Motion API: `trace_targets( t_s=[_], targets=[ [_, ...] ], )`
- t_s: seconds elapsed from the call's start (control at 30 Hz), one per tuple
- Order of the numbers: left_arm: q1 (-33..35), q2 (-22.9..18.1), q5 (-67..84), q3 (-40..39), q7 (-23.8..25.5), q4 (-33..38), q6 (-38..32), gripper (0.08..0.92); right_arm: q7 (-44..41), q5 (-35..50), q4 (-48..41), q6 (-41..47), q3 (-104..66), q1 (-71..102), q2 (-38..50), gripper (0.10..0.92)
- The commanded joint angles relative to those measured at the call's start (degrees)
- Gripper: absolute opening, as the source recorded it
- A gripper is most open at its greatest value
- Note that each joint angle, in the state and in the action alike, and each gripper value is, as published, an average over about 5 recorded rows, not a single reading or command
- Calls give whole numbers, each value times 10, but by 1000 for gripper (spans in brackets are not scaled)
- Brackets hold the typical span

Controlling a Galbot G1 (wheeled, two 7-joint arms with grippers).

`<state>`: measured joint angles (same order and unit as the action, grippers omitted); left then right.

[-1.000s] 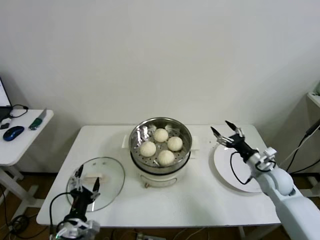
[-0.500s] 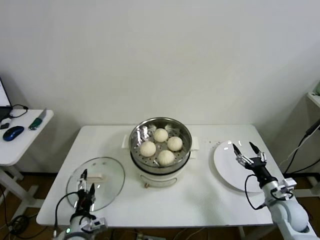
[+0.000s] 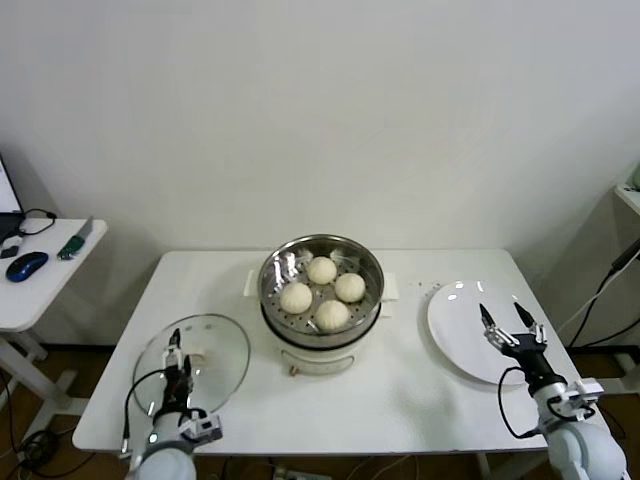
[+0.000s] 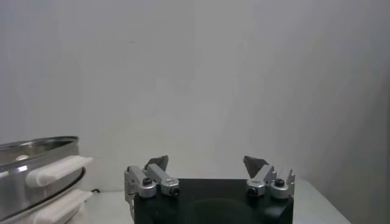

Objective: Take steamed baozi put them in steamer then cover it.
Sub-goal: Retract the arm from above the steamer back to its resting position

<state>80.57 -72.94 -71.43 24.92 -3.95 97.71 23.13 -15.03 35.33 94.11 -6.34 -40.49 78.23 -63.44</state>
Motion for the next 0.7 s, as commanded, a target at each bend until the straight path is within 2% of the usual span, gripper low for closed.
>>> trace_targets(
  t_s=[0.03,0.5,0.7],
  targets=[
    [-55,-5,-12,-13,-12,-72,7,823,3,-13,3,-1,-13,14,-15,823],
    [-80,3,21,-15,-36,-96,5,817,-4,-31,-3,-8,-12,16,-35,823],
    [-80,6,28,-15,-34,-97,0,680,-6,-39,-8,-10,-9,12,-45,823]
  ],
)
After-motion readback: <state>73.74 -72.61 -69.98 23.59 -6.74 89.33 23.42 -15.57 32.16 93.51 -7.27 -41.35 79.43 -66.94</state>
